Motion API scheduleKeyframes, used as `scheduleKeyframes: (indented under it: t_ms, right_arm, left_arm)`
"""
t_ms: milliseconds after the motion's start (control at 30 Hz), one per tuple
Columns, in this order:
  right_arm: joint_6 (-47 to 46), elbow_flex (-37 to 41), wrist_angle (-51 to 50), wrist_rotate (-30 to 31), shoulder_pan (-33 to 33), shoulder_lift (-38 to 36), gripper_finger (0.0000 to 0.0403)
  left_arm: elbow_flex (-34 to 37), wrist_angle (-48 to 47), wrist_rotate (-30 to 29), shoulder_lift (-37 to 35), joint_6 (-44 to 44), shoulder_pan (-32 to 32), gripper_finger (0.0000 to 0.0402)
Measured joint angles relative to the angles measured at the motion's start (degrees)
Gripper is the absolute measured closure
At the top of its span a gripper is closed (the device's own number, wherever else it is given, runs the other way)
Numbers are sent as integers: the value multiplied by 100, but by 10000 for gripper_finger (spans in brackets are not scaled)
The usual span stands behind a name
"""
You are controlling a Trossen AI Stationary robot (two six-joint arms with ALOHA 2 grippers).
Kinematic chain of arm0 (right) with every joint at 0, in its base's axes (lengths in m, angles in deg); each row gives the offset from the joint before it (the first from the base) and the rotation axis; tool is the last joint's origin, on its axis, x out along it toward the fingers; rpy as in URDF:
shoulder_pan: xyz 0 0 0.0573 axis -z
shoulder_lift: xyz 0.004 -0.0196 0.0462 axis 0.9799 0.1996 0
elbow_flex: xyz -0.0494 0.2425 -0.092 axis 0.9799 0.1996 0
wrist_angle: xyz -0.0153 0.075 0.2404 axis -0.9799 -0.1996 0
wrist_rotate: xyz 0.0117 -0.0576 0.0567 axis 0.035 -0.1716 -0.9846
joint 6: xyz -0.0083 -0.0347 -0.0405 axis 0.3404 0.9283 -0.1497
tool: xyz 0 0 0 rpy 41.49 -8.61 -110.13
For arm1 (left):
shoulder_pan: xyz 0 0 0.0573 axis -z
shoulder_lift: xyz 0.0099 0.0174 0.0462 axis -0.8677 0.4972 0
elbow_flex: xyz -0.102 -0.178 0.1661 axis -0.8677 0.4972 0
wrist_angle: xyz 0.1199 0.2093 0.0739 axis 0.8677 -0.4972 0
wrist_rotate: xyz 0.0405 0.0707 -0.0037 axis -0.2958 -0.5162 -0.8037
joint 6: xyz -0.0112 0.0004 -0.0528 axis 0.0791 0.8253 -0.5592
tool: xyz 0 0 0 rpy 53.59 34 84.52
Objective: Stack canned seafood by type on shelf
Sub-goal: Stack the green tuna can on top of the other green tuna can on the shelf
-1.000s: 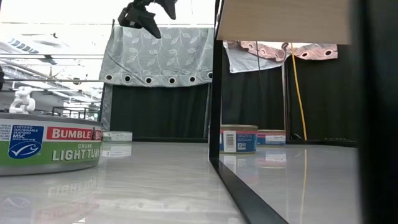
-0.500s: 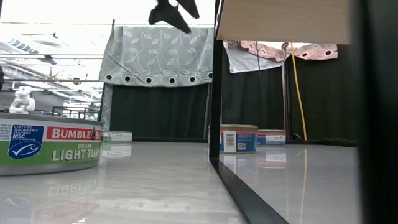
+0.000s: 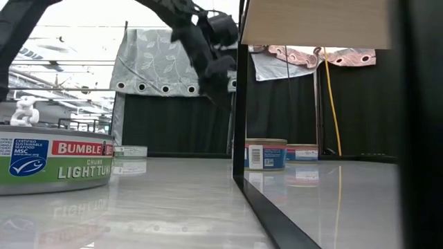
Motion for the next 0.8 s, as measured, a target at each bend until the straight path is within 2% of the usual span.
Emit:
scheduleKeyframes:
  t_ms: [233, 467, 633, 800]
  right_arm:
    - [-6, 2, -118, 17, 468, 278, 136]
    - [-110, 2, -125, 12, 955, 559, 136]
    - [-113, 4, -123, -26, 1235, 718, 136]
    - [-110, 4, -101, -412, 1500, 768, 135]
  left_arm:
    - [0, 540, 85, 588, 511, 26, 390]
    - [0, 596, -225, 815, 520, 26, 389]
    - [-6, 501, -233, 1049, 562, 26, 389]
    - [-2, 338, -239, 1205, 668, 54, 389]
